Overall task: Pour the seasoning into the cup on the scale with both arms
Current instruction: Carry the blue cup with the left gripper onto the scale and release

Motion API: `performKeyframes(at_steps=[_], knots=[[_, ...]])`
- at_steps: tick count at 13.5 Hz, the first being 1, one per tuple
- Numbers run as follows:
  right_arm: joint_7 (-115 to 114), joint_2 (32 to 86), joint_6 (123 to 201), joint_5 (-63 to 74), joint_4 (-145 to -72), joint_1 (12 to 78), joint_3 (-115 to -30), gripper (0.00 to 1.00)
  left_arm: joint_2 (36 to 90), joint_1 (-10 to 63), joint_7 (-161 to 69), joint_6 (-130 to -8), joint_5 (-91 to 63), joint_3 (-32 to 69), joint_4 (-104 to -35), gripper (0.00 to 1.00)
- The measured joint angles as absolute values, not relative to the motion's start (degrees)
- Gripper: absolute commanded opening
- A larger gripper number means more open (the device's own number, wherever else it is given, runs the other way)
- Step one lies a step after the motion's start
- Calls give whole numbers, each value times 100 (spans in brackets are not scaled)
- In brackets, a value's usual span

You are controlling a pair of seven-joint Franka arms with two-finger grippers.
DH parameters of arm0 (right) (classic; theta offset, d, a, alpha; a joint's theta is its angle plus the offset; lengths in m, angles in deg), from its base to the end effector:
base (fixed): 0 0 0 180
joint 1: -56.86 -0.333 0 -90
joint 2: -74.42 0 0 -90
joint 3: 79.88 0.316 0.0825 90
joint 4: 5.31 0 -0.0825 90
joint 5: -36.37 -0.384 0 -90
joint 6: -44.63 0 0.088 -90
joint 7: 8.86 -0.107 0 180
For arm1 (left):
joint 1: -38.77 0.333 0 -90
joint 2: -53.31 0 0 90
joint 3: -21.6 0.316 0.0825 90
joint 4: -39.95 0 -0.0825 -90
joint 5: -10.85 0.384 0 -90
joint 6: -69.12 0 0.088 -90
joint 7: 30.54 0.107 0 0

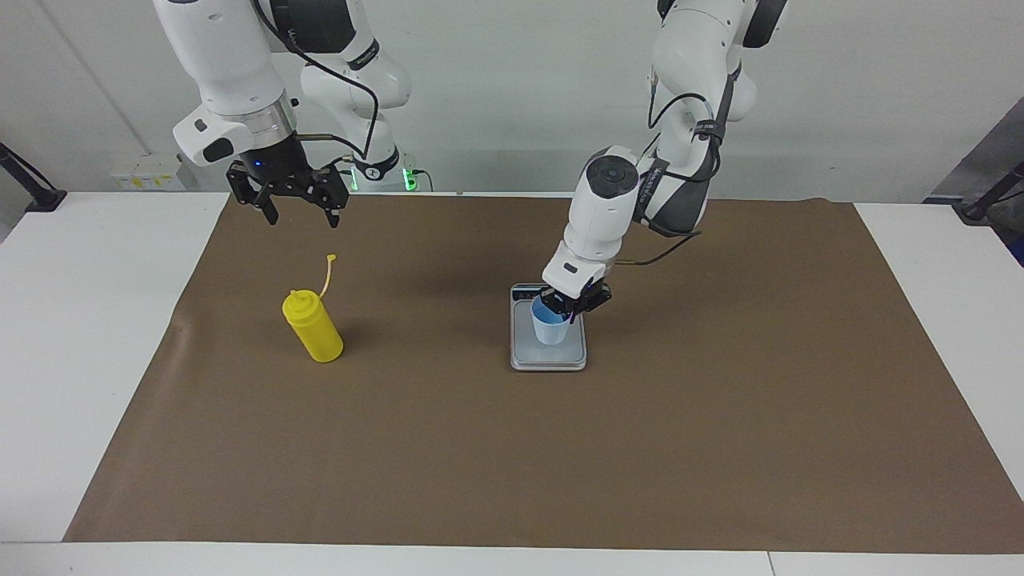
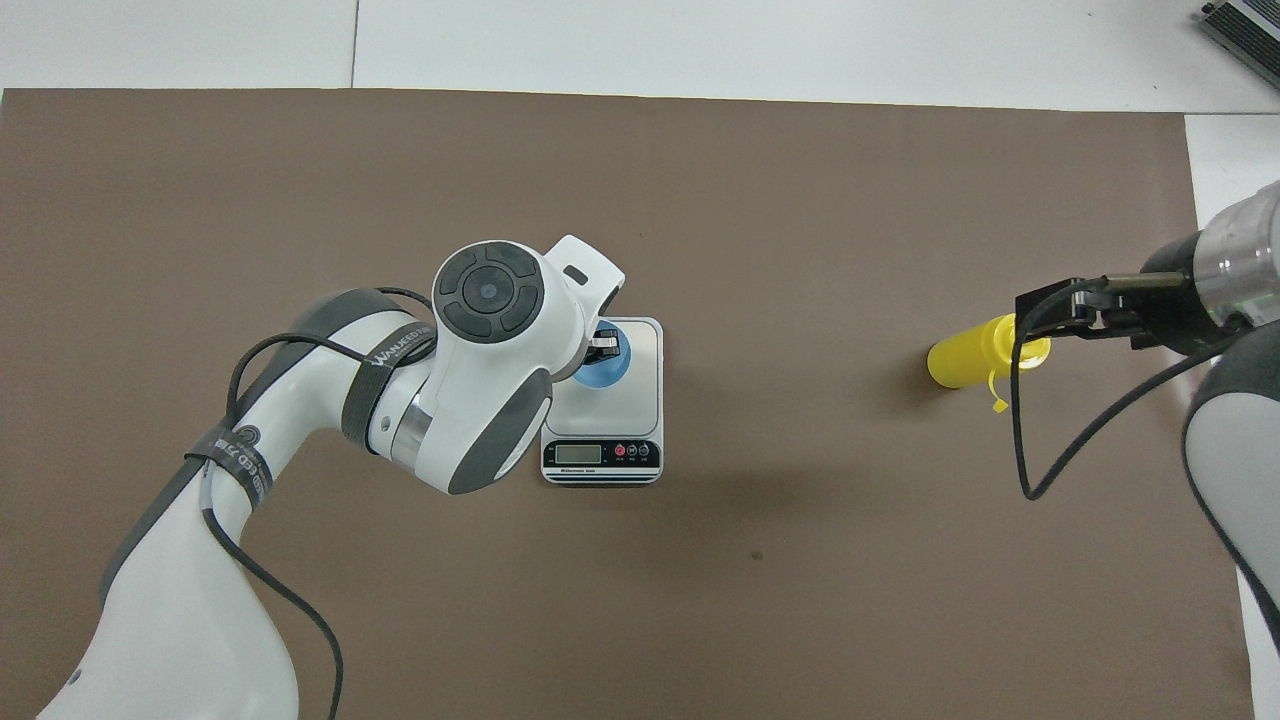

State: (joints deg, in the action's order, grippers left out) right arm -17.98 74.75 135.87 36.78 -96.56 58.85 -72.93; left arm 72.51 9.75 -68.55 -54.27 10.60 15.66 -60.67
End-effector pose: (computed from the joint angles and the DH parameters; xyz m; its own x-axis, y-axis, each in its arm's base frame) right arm 0.5525 0.0474 0.6193 0.9974 -0.0724 0.0067 -0.0724 -0.9973 0.0069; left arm 0.5361 -0.3683 0.3847 0.9976 0.0632 0.0270 0.0612 -0.9957 0.0691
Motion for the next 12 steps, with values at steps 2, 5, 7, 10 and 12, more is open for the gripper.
performKeyframes(at_steps=[2, 5, 7, 10, 12], knots=[[-1798, 7475, 13587, 3678, -9656, 5885, -7293, 100, 7269, 975, -6855, -5439, 1085, 1564, -6067, 1], [-1798, 7475, 13587, 3678, -9656, 5885, -7293, 100, 7282, 975, -6854, -5471, 1093, 1564, -6068, 35], [-1798, 7475, 13587, 3678, -9656, 5885, -7293, 100, 7287, 975, -6853, -5545, 1094, 1564, -6088, 100], [-1798, 7476, 13587, 3678, -9662, 5885, -7293, 100, 7297, 975, -6853, -5602, 1096, 1572, -6093, 100], [-1791, 7476, 13587, 3678, -9685, 5885, -7293, 100, 7267, 993, -6853, -5581, 1134, 1648, -6035, 100]])
